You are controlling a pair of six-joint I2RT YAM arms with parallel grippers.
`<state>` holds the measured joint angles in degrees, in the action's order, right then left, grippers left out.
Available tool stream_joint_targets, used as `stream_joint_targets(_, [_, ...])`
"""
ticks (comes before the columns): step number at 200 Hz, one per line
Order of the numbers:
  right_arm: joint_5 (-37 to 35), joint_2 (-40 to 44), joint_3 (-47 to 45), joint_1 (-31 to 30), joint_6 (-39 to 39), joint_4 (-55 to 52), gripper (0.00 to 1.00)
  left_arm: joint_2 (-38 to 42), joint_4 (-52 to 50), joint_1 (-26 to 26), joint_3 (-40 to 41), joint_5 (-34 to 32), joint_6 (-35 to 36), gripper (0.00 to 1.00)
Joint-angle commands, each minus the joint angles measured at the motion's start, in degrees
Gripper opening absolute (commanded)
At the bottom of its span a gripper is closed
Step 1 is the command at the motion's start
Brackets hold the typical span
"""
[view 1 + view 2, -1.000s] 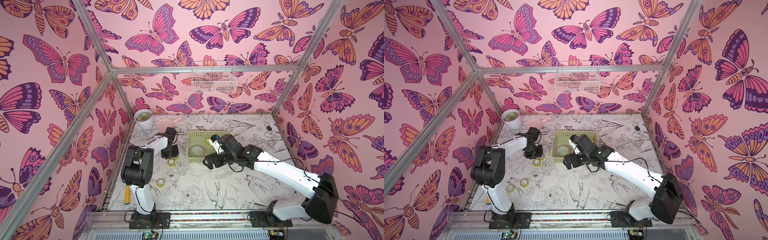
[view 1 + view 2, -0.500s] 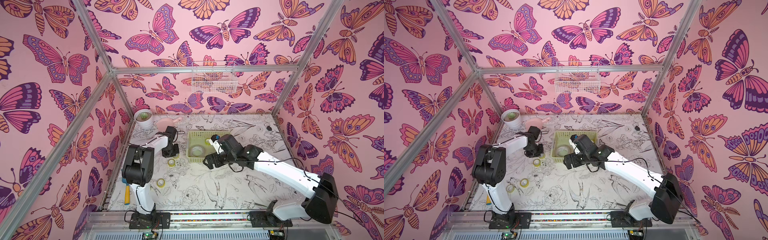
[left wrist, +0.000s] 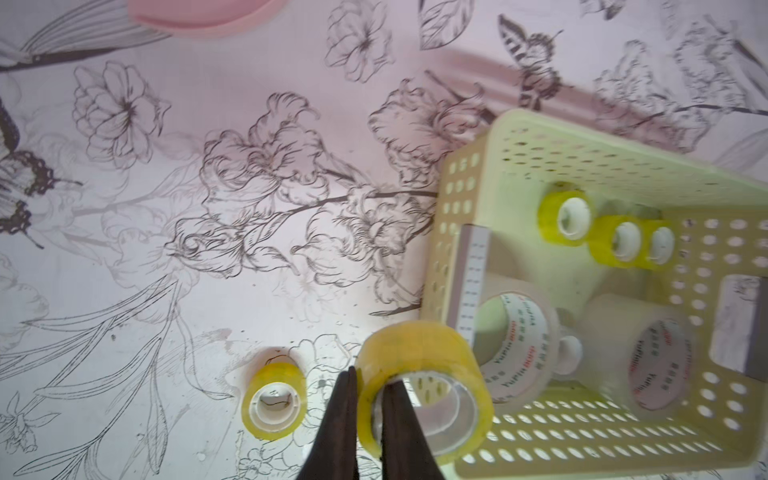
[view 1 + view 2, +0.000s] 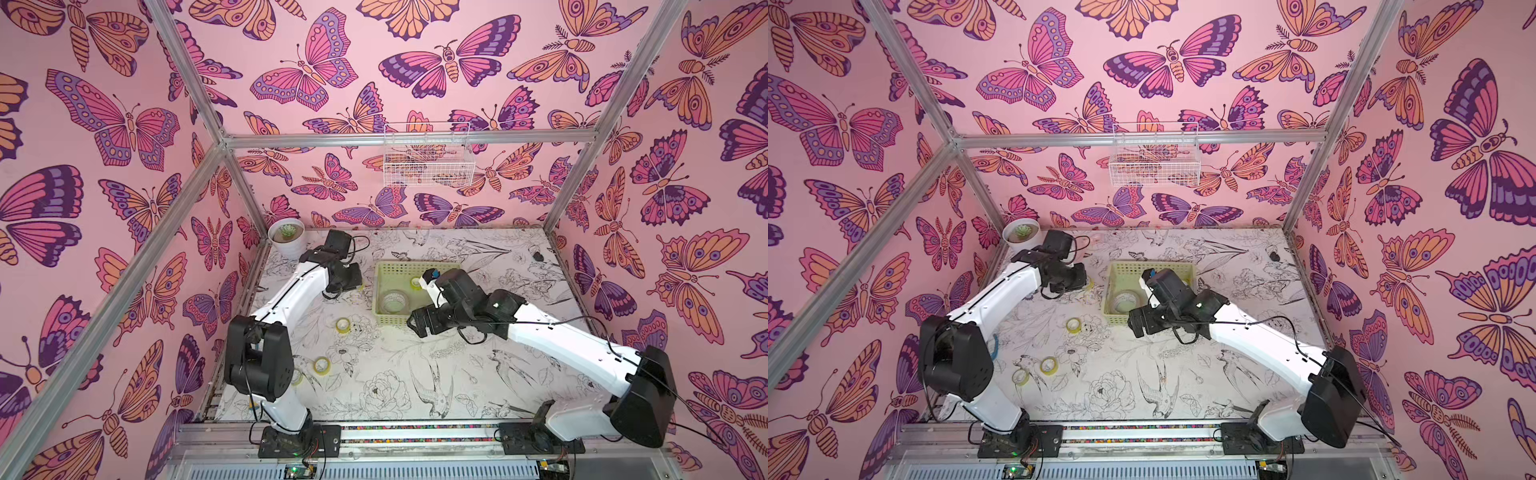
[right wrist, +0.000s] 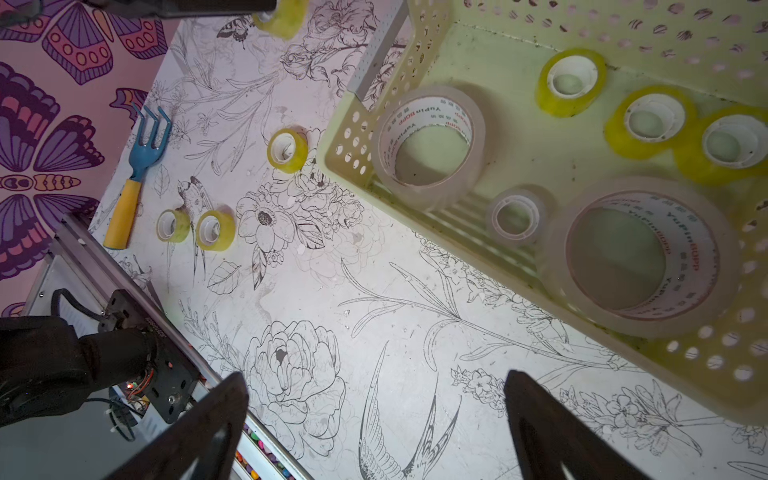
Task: Put the transparent tape into the storage box
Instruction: Pick up the tape at the center of the board, then place the tape in the storage box.
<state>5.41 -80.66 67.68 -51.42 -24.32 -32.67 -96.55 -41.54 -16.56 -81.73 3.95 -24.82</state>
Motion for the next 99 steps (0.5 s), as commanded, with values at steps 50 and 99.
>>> stream_joint_targets(50, [-5.45,4.39,-0.42,-0.17,-2.22,-2.77,0.99,-10.75,-2.71,-7.33,-14.59,0.30,-1.11,0.00])
stream_joint_targets(99, [-7.77,7.77,-2.53,-0.17,-3.60,-3.80,0.99,-20.71,-3.59,-10.65,-21.99,-2.17,0.42,0.01])
